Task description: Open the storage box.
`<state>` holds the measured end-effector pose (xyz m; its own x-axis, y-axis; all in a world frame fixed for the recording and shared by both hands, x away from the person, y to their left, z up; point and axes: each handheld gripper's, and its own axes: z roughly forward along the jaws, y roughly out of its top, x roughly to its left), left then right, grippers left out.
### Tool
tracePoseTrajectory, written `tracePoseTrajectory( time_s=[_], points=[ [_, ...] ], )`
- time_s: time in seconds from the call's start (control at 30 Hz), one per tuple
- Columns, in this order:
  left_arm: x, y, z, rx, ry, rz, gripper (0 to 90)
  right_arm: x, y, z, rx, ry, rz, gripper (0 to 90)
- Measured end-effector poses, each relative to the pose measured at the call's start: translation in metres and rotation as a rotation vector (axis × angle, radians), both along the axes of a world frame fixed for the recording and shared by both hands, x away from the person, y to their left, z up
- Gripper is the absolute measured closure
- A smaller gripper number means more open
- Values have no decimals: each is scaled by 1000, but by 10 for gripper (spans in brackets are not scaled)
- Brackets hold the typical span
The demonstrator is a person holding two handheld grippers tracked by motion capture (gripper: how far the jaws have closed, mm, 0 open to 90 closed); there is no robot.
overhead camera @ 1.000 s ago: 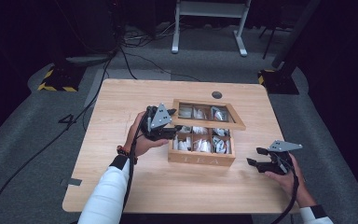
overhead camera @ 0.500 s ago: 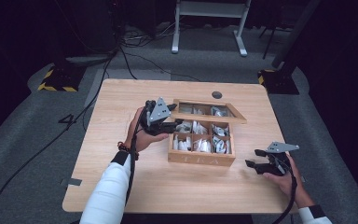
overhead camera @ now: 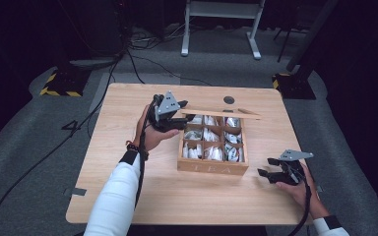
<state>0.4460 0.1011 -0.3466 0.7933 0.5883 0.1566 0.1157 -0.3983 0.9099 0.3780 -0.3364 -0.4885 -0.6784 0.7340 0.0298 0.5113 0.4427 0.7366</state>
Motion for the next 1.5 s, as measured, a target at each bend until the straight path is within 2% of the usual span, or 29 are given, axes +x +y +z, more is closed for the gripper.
tracePoseTrajectory(
  time_s=[0.2, 0.47, 0.57, 1.03, 1.3, 1.37, 1.47, 1.5],
  points=[
    [8, 0, 7, 5, 2, 9, 527, 0, 2, -2, -17, -4, 11, 329],
    [19, 1, 14, -26, 11, 19, 542, -1, 4, -3, -20, -5, 30, 329],
    [24, 1, 16, -50, 20, 22, 542, -1, 5, -5, -24, -3, 39, 329],
    [40, 0, 23, -87, 23, 51, 544, -2, 9, -9, -30, 12, 63, 328],
    [50, -2, 26, -116, 30, 73, 544, -3, 10, -11, -38, -6, 85, 311],
    [55, -3, 28, -122, 32, 85, 545, -3, 8, -13, -21, -24, 103, 299],
    [58, -3, 27, -143, 41, 92, 543, -2, 6, -15, -10, -34, 114, 294],
    [61, -3, 26, -165, 46, 100, 542, -2, 6, -15, -10, -35, 116, 290]
  ],
)
